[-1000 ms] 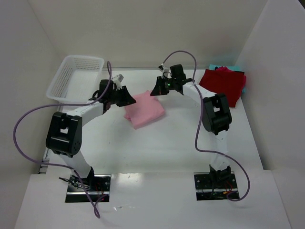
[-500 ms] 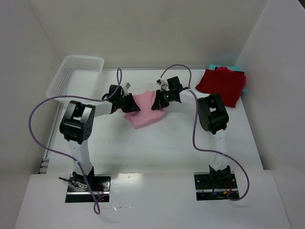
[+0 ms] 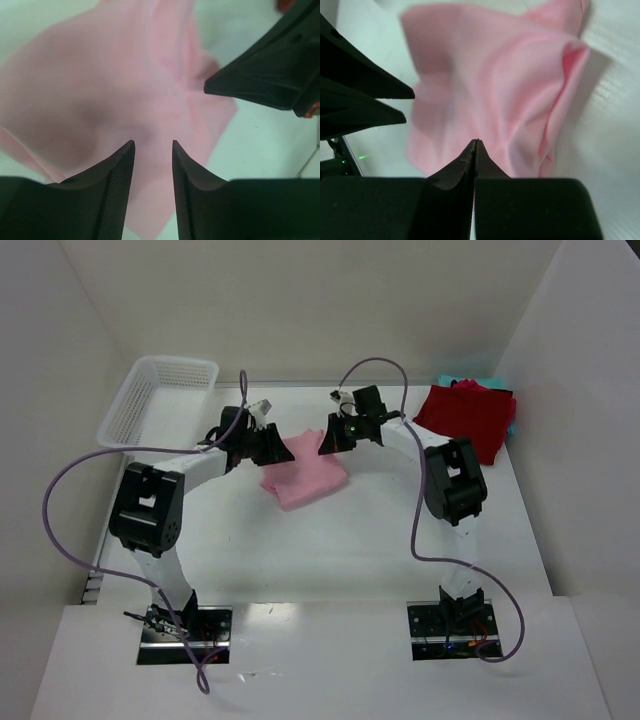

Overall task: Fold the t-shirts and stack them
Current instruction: Fold the long partially folded tshirt into a neat square

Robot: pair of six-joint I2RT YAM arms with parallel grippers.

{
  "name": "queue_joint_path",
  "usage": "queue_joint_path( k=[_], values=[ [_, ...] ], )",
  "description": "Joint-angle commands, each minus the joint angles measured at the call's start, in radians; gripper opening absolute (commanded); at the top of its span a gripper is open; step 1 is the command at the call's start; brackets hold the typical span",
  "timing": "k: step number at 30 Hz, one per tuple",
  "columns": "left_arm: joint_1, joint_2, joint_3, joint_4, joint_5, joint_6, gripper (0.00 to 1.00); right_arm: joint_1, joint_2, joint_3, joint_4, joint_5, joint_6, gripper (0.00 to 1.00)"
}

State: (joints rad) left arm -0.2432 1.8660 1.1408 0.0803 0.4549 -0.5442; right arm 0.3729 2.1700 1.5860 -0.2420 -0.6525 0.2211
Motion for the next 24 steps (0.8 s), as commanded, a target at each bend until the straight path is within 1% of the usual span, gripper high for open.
queue_joint_path(
  k=[1, 4, 5, 9, 11, 13, 14, 16, 18, 22, 24],
  values=[
    [0.002, -0.145, 0.010, -0.010, 0.067, 0.055, 0.44, -0.003, -0.186, 0.046, 0.006, 0.033, -0.011, 0.00],
    [-0.007, -0.205, -0.018, -0.031, 0.140, 0.055, 0.46, -0.003, -0.234, -0.020, 0.029, 0.047, 0.032, 0.00],
    [-0.027, -0.205, -0.018, -0.031, 0.162, 0.064, 0.46, -0.003, -0.263, -0.074, 0.042, 0.047, 0.043, 0.00],
    [-0.090, -0.226, -0.056, -0.053, 0.180, 0.073, 0.40, -0.003, -0.305, -0.231, 0.119, 0.001, 0.113, 0.00],
    [-0.116, -0.226, -0.097, -0.043, 0.157, 0.046, 0.32, -0.003, -0.305, -0.308, 0.148, -0.010, 0.135, 0.00],
    [-0.149, -0.226, -0.134, -0.004, 0.127, 0.021, 0.28, -0.003, -0.314, -0.349, 0.159, -0.010, 0.135, 0.00],
    [-0.160, -0.226, -0.153, 0.006, 0.084, 0.007, 0.22, -0.003, -0.314, -0.378, 0.174, -0.010, 0.135, 0.00],
    [-0.182, -0.226, -0.199, 0.035, 0.048, -0.017, 0.17, -0.003, -0.291, -0.388, 0.184, -0.010, 0.135, 0.00],
    [-0.182, -0.216, -0.210, 0.044, -0.031, -0.026, 0.10, -0.003, -0.268, -0.374, 0.184, -0.010, 0.123, 0.00],
    [-0.182, -0.170, -0.223, 0.046, -0.099, -0.037, 0.07, -0.003, -0.187, -0.322, 0.173, 0.004, 0.103, 0.00],
    [-0.191, -0.134, -0.202, 0.027, -0.120, -0.037, 0.06, -0.003, -0.155, -0.278, 0.152, 0.004, 0.090, 0.00]
  ],
)
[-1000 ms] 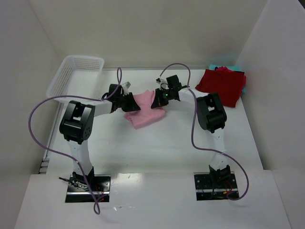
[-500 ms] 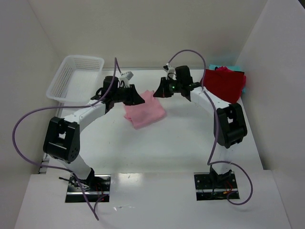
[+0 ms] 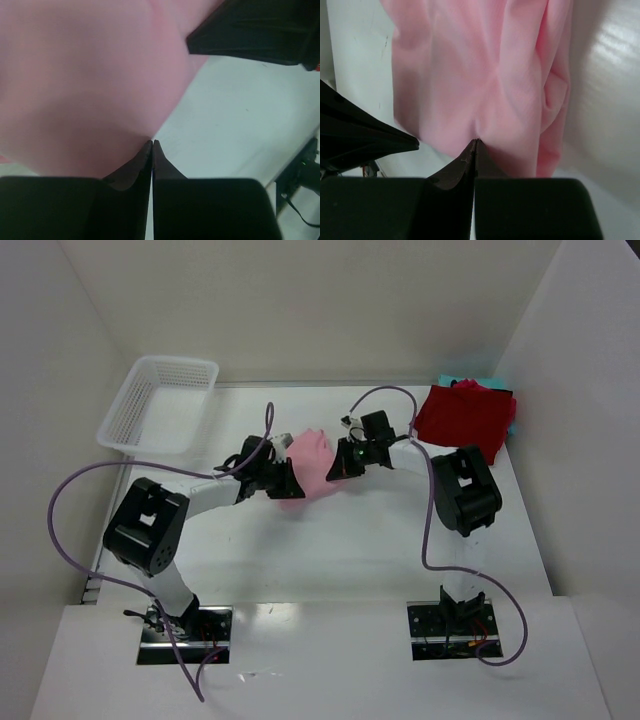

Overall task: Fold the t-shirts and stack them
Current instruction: Fold the long partially folded tshirt into a neat square

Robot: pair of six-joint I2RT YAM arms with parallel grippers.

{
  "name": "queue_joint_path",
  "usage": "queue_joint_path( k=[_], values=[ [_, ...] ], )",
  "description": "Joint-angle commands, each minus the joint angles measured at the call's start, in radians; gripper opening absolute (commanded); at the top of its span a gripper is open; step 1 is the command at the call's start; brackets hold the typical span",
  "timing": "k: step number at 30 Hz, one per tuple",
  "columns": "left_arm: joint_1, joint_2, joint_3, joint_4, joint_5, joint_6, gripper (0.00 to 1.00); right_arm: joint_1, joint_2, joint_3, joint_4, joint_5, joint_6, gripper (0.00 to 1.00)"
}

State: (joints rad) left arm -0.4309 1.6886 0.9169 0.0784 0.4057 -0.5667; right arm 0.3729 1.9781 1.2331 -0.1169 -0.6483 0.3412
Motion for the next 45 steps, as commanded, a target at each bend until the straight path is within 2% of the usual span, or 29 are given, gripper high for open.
queue_joint_path(
  k=[1, 11, 15, 23, 29, 32, 36, 40, 45],
  values=[
    [-0.003, 0.054, 0.022, 0.029, -0.083, -0.015, 0.06, -0.003, 0.051, 0.088, 0.008, -0.001, -0.042, 0.00],
    [-0.003, 0.100, 0.033, -0.014, -0.202, -0.033, 0.02, -0.003, 0.108, 0.140, -0.052, 0.096, -0.102, 0.00],
    [-0.003, 0.109, 0.033, -0.023, -0.202, -0.033, 0.02, -0.022, 0.108, 0.149, -0.070, 0.133, -0.111, 0.00],
    [-0.003, 0.066, 0.046, -0.042, -0.157, -0.042, 0.02, -0.106, 0.064, 0.215, -0.104, 0.107, -0.131, 0.00],
    [-0.003, -0.035, 0.180, -0.144, -0.134, 0.008, 0.11, -0.106, 0.011, 0.363, -0.081, 0.055, -0.102, 0.00],
    [-0.003, -0.069, 0.233, -0.176, -0.143, 0.030, 0.20, -0.106, 0.048, 0.482, -0.081, 0.010, -0.080, 0.00],
    [0.039, -0.073, 0.264, -0.123, -0.261, 0.019, 0.20, -0.106, 0.142, 0.589, -0.054, -0.072, -0.030, 0.00],
    [0.093, 0.000, 0.255, -0.037, -0.373, -0.024, 0.12, -0.106, 0.260, 0.634, -0.027, -0.145, 0.007, 0.00],
    [0.141, 0.115, 0.275, 0.052, -0.364, -0.055, 0.06, -0.060, 0.349, 0.680, -0.053, -0.172, -0.027, 0.00]
  ],
)
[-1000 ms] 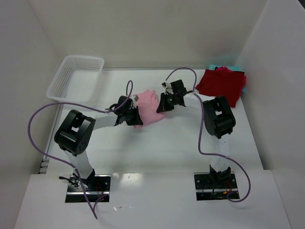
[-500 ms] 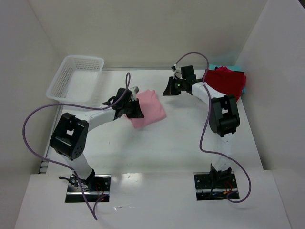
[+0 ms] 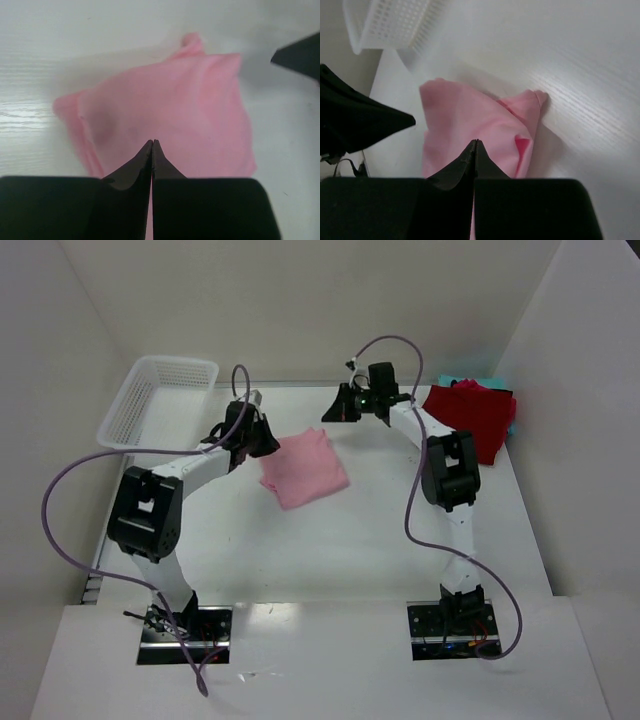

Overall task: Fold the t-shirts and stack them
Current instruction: Fold the long partially folded tshirt into a neat square

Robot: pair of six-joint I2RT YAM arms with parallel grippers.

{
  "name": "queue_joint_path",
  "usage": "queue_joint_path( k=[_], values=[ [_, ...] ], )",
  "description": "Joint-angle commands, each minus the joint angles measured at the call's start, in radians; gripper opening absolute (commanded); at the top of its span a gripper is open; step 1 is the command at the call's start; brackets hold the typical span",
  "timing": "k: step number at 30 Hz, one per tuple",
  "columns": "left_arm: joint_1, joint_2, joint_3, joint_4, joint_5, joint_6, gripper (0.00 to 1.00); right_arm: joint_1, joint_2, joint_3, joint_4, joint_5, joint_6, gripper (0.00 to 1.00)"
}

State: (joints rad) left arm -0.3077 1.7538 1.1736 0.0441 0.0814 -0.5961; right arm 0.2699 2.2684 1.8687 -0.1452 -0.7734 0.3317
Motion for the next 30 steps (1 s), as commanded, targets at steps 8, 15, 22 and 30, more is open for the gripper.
queue_joint_path(
  k=[8, 15, 22, 30],
  values=[
    [0.036, 0.165, 0.046, 0.122, -0.029, -0.073, 0.04, 0.083, 0.134, 0.075, -0.060, -0.017, -0.039, 0.00],
    [0.077, 0.214, 0.067, 0.132, -0.029, -0.082, 0.04, 0.083, 0.154, 0.095, -0.093, 0.055, -0.076, 0.00],
    [0.121, 0.223, 0.067, 0.123, -0.020, -0.059, 0.04, 0.049, 0.184, 0.095, -0.115, 0.098, -0.085, 0.00],
    [0.131, 0.243, 0.095, 0.070, -0.029, -0.030, 0.04, 0.040, 0.203, 0.142, -0.198, 0.279, -0.132, 0.00]
  ],
)
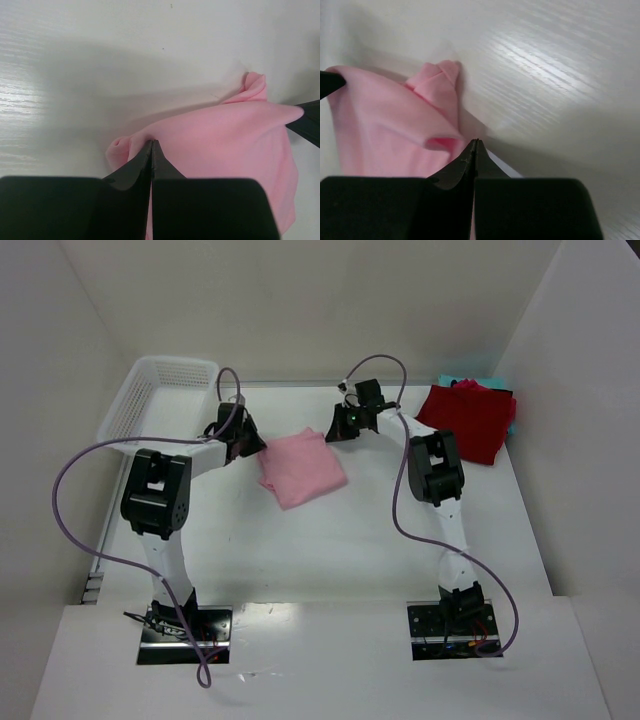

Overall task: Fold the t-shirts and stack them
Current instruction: Fold the long partially folded tshirt into a neat square

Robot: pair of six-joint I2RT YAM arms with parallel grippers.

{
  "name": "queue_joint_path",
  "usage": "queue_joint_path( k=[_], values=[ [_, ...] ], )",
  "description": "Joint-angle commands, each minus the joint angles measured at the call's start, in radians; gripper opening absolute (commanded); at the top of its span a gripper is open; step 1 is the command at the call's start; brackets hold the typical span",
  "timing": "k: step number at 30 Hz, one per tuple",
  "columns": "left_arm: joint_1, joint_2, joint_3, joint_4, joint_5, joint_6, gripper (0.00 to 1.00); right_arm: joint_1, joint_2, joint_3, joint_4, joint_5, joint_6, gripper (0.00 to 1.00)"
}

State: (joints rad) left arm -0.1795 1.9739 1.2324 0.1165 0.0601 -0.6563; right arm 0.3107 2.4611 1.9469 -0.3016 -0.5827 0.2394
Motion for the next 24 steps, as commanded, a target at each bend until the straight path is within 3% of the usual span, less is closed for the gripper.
queue_joint_path(
  k=[1, 6, 11, 15, 16, 18, 19, 21, 22, 24],
  values=[
    [0.003, 0.023, 0.036, -0.003, -0.017, 0.030, 0.04, -0.001, 0.010, 0.076, -0.042, 0.110, -0.040, 0.00],
    [0.003, 0.014, 0.036, -0.014, -0.017, 0.053, 0.05, -0.010, 0.001, 0.087, -0.042, 0.119, -0.040, 0.00],
    [0.012, -0.038, 0.045, -0.014, 0.020, 0.086, 0.12, -0.021, -0.106, 0.125, -0.042, 0.096, -0.031, 0.00],
    [0.012, -0.110, 0.064, -0.066, 0.020, 0.109, 0.36, -0.021, -0.207, 0.135, -0.070, 0.096, -0.060, 0.07],
    [0.012, -0.130, 0.064, -0.078, 0.011, 0.109, 0.55, -0.021, -0.227, 0.110, -0.070, 0.096, -0.071, 0.17],
    [0.012, -0.196, 0.052, -0.109, -0.014, 0.119, 0.64, -0.021, -0.298, 0.036, -0.079, 0.096, -0.084, 0.35],
    [0.012, -0.219, 0.052, -0.109, -0.025, 0.119, 0.68, -0.021, -0.327, -0.009, -0.062, 0.096, -0.084, 0.59],
    [0.012, -0.285, 0.026, -0.150, -0.037, 0.119, 0.83, -0.021, -0.399, -0.134, -0.016, 0.096, -0.094, 0.70],
    [0.012, -0.306, 0.016, -0.162, -0.037, 0.119, 0.86, -0.021, -0.416, -0.169, -0.016, 0.096, -0.094, 0.89],
    [0.012, -0.369, -0.003, -0.184, -0.028, 0.119, 0.96, -0.021, -0.436, -0.241, -0.016, 0.078, -0.103, 1.00]
  ],
)
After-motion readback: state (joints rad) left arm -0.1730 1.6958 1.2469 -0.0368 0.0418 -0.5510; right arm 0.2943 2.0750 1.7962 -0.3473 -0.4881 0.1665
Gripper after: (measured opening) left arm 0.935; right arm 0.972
